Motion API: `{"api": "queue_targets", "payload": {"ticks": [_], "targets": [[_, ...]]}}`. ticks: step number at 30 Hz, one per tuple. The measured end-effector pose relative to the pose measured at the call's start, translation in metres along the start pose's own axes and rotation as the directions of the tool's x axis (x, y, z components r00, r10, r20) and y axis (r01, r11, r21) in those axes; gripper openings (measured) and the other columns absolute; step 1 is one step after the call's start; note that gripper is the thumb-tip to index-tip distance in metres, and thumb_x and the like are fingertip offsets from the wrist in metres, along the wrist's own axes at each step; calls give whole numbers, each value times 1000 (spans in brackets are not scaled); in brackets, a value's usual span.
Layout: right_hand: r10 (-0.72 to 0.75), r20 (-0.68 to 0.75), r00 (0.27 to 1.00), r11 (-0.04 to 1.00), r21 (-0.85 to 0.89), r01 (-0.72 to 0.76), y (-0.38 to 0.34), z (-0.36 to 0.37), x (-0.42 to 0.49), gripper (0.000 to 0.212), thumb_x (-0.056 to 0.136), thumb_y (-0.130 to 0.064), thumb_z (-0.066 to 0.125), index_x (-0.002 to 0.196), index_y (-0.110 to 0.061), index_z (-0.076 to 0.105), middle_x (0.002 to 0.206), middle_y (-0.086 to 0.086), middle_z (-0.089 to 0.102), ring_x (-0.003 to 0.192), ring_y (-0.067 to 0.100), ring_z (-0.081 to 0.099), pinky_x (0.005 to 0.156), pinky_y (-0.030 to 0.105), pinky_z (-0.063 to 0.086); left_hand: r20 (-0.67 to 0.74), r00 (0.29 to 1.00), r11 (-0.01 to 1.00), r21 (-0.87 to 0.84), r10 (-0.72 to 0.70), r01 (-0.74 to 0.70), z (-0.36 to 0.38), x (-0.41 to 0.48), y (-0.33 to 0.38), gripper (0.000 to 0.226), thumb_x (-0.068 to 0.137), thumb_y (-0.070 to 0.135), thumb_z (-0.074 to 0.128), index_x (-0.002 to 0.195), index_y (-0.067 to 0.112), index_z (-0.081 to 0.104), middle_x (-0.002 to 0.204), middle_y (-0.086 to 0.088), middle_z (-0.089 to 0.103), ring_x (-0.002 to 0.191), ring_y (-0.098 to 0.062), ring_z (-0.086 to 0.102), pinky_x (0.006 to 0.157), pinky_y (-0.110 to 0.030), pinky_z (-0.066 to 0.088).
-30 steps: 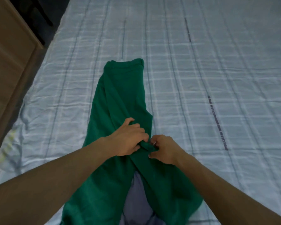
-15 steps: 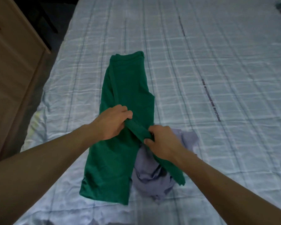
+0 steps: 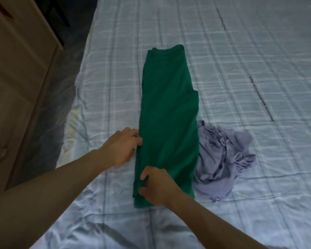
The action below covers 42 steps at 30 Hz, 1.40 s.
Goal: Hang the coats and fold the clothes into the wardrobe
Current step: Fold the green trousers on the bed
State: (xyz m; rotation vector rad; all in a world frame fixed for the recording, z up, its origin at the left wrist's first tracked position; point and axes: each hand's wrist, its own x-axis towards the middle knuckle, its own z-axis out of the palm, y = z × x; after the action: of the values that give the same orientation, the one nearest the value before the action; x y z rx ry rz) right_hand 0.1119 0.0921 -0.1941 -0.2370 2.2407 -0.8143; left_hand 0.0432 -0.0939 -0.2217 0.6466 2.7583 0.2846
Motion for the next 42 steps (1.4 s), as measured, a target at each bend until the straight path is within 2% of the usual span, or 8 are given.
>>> {"api": "queue_targets", "payload": {"ticks": [3,9,12,17,25,31,35,42], "targets": [[-88,-91,992,994,50,93,16,0,-2,13,86,-15,61,97,-13,67,75,-7,61,73,15,57,73,26,48,-48,998,999,-9,49,-50,8,-10,12,34,89,15,58,122,15,62,126,-5,56,113,-24,49,88,-41,45],[-270,-172,947,951,-202,235,66,-10,-8,21,87,-13,63,107,-12,67,102,6,61,96,24,54,85,36,44,-16,979,973,-106,203,-204,23,-27,60,37,89,50,57,110,20,63,110,2,57,95,-17,50,82,-34,42],[-288,-84,954,916,-314,249,82,-6,-10,49,82,-28,71,128,-18,60,127,3,56,116,24,49,99,36,41,150,959,971,-19,240,-240,41,-37,72,52,83,63,54,116,22,58,109,3,53,95,-17,48,80,-33,41],[-303,-16,953,838,-481,258,97,13,-14,98,69,-49,79,151,-22,33,152,4,34,138,24,32,114,34,26,188,944,944,143,269,-298,57,-52,72,72,69,67,61,124,20,52,117,0,51,98,-20,48,81,-37,46],[-381,-164,910,831,-492,259,94,21,-18,68,75,-17,64,140,-10,50,141,8,51,127,29,50,107,40,42,9,928,890,277,373,-361,58,-57,71,30,60,9,79,86,16,66,72,1,58,61,-18,53,60,-30,49],[-379,-195,905,801,-559,215,88,25,-26,69,72,-22,71,138,-13,52,136,7,54,123,27,53,102,39,46,-151,965,976,-6,216,-220,39,-57,70,35,52,9,85,82,15,68,68,0,60,55,-18,56,55,-28,50],[-342,-402,850,818,-572,59,79,16,-39,52,67,-17,76,118,-15,65,107,4,63,94,26,60,81,37,49,-238,966,973,-183,96,-142,12,-67,69,30,64,19,88,86,15,67,73,3,61,65,-17,56,68,-33,46],[-340,-534,774,869,-493,42,66,-24,-64,25,68,2,73,90,-10,69,81,8,61,73,31,57,63,36,44,-314,949,983,-159,32,-86,-23,-96,86,33,62,8,87,88,14,66,76,2,61,67,-19,56,66,-31,43]]}}
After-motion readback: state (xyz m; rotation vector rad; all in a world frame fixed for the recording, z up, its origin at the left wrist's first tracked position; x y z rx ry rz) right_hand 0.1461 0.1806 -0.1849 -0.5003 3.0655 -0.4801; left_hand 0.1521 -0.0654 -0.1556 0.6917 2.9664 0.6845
